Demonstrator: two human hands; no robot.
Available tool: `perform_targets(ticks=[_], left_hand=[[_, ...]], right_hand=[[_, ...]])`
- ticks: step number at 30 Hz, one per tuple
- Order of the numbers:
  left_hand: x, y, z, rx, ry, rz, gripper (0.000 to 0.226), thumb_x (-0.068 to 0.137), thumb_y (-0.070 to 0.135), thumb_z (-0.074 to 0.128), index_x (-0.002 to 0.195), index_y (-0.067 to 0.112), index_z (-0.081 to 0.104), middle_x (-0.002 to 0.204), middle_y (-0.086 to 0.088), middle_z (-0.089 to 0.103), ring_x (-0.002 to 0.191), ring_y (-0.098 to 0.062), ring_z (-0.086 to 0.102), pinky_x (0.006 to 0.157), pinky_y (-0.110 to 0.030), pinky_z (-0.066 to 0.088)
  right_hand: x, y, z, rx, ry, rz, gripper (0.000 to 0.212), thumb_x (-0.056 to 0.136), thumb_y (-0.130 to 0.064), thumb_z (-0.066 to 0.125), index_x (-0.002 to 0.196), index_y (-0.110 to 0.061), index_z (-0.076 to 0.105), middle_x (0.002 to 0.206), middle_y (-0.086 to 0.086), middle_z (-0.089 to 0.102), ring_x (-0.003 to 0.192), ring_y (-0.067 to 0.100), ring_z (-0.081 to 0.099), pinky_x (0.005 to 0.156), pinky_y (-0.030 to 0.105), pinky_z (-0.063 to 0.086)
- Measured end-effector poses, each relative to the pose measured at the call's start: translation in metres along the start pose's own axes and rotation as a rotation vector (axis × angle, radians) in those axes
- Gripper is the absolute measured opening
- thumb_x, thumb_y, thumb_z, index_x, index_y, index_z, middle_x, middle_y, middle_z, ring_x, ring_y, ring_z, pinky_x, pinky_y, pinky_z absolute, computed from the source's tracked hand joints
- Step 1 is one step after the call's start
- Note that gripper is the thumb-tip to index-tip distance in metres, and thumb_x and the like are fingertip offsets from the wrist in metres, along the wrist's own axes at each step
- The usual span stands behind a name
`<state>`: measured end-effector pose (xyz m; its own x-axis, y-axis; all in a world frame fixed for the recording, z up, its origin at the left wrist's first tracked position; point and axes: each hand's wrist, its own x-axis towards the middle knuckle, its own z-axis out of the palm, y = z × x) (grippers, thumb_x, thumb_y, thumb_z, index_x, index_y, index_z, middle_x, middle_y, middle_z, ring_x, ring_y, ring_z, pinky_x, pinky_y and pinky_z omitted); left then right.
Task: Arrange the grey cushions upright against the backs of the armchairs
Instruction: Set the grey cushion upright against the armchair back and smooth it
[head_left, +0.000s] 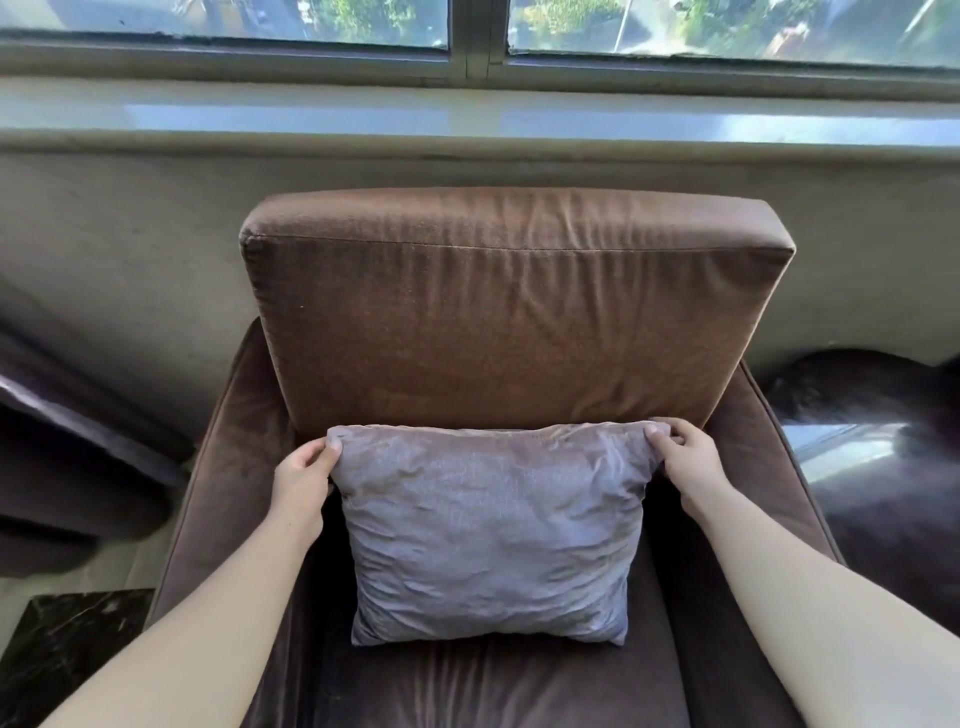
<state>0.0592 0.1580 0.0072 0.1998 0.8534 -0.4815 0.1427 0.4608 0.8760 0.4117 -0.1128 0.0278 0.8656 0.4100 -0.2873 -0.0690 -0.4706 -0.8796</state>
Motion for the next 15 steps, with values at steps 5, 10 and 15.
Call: perform_targets(ticks=[5, 10, 15], left_hand=[[0.000, 0.000, 0.002, -0.056, -0.043, 0.038, 0.009, 0.099, 0.014, 0.056, 0.100, 0.010, 0.064, 0.100, -0.006, 0.066, 0.100, -0.019, 0.059, 0.089, -0.033, 0.046], [-0.005, -0.005, -0.001, 0.147, -0.039, 0.212, 0.011, 0.093, 0.011, 0.064, 0.087, 0.003, 0.061, 0.083, -0.012, 0.062, 0.081, -0.021, 0.054, 0.072, -0.034, 0.045], [-0.026, -0.006, -0.008, 0.099, -0.080, 0.205, 0.010, 0.095, 0.010, 0.061, 0.094, 0.003, 0.068, 0.093, -0.014, 0.071, 0.088, -0.021, 0.063, 0.081, -0.035, 0.049]], right_hand=[[0.008, 0.021, 0.002, 0.130, 0.079, 0.098, 0.015, 0.089, -0.017, 0.065, 0.076, -0.013, 0.071, 0.071, 0.006, 0.064, 0.077, 0.024, 0.058, 0.075, 0.042, 0.049], [-0.008, 0.026, -0.005, 0.084, 0.155, 0.039, 0.024, 0.085, -0.031, 0.059, 0.066, -0.017, 0.063, 0.064, 0.000, 0.053, 0.068, 0.017, 0.047, 0.065, 0.039, 0.041], [-0.035, 0.019, -0.016, 0.063, 0.210, -0.056, 0.030, 0.093, -0.023, 0.057, 0.065, -0.014, 0.058, 0.062, 0.000, 0.051, 0.063, 0.014, 0.045, 0.063, 0.035, 0.039]])
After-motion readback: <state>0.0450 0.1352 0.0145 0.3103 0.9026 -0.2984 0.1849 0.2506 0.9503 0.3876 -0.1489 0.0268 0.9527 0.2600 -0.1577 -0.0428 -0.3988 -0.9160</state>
